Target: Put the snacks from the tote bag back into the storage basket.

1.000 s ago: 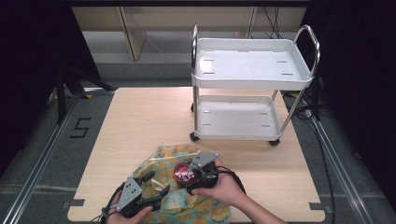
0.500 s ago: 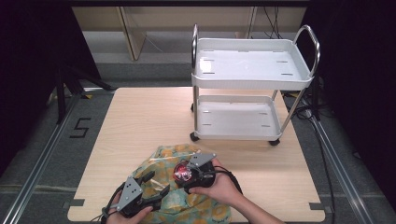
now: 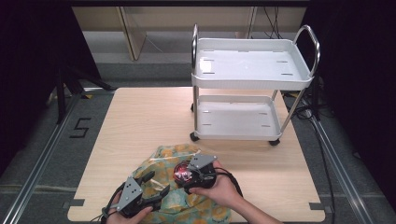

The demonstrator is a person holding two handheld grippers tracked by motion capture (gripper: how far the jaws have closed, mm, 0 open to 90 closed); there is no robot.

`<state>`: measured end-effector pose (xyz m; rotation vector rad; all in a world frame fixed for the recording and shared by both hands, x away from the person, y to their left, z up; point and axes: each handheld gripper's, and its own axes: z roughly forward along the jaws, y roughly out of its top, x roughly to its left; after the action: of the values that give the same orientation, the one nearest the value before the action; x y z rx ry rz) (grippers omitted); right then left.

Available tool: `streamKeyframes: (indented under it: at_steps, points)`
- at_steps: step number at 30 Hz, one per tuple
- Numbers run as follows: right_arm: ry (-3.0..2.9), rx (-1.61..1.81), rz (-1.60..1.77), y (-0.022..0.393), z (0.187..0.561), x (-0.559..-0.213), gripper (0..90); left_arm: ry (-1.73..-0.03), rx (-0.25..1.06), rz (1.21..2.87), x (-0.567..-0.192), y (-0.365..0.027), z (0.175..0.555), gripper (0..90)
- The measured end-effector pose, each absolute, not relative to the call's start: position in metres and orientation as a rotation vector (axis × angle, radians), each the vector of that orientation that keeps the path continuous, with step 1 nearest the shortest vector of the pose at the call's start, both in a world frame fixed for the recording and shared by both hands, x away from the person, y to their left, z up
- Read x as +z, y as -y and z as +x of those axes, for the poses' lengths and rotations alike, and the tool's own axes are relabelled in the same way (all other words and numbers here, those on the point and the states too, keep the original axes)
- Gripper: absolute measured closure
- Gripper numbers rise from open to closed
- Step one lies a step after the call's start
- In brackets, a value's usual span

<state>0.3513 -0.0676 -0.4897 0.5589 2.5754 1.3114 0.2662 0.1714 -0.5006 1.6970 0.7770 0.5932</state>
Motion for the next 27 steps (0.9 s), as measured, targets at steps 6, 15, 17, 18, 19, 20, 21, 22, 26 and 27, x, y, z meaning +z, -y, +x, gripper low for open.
streamKeyframes:
  at_steps: [6, 15, 17, 18, 19, 20, 21, 22, 26, 27]
  points:
    - [-2.577, 1.302, 0.558, 0.068, 0.350, -0.489, 26.4, -0.778, 0.595, 1.696, -0.500, -0.172, 0.266, 26.4]
    - [-2.576, 1.314, 0.572, 0.069, 0.348, -0.486, 26.5, -0.785, 0.595, 1.690, -0.500, -0.172, 0.266, 26.4]
    - [-2.575, 1.318, 0.573, 0.070, 0.347, -0.485, 26.5, -0.762, 0.600, 1.685, -0.500, -0.172, 0.267, 26.4]
    - [-2.569, 1.317, 0.549, 0.070, 0.349, -0.484, 26.6, -0.761, 0.601, 1.685, -0.500, -0.172, 0.267, 26.4]
    - [-2.569, 1.317, 0.549, 0.070, 0.349, -0.484, 26.6, -0.763, 0.601, 1.683, -0.500, -0.172, 0.267, 26.4]
    - [-2.564, 1.325, 0.548, 0.071, 0.349, -0.482, 26.6, -0.762, 0.602, 1.683, -0.500, -0.172, 0.267, 26.4]
    - [-2.565, 1.333, 0.577, 0.071, 0.348, -0.481, 26.6, -0.764, 0.600, 1.680, -0.500, -0.172, 0.267, 26.4]
    - [-2.565, 1.333, 0.577, 0.071, 0.348, -0.481, 26.6, -0.753, 0.607, 1.688, -0.500, -0.173, 0.268, 26.4]
    - [-2.555, 1.336, 0.538, 0.073, 0.350, -0.478, 26.6, -0.766, 0.611, 1.694, -0.499, -0.173, 0.267, 26.4]
    - [-2.555, 1.331, 0.561, 0.073, 0.349, -0.477, 26.6, -0.769, 0.611, 1.697, -0.499, -0.174, 0.267, 26.4]
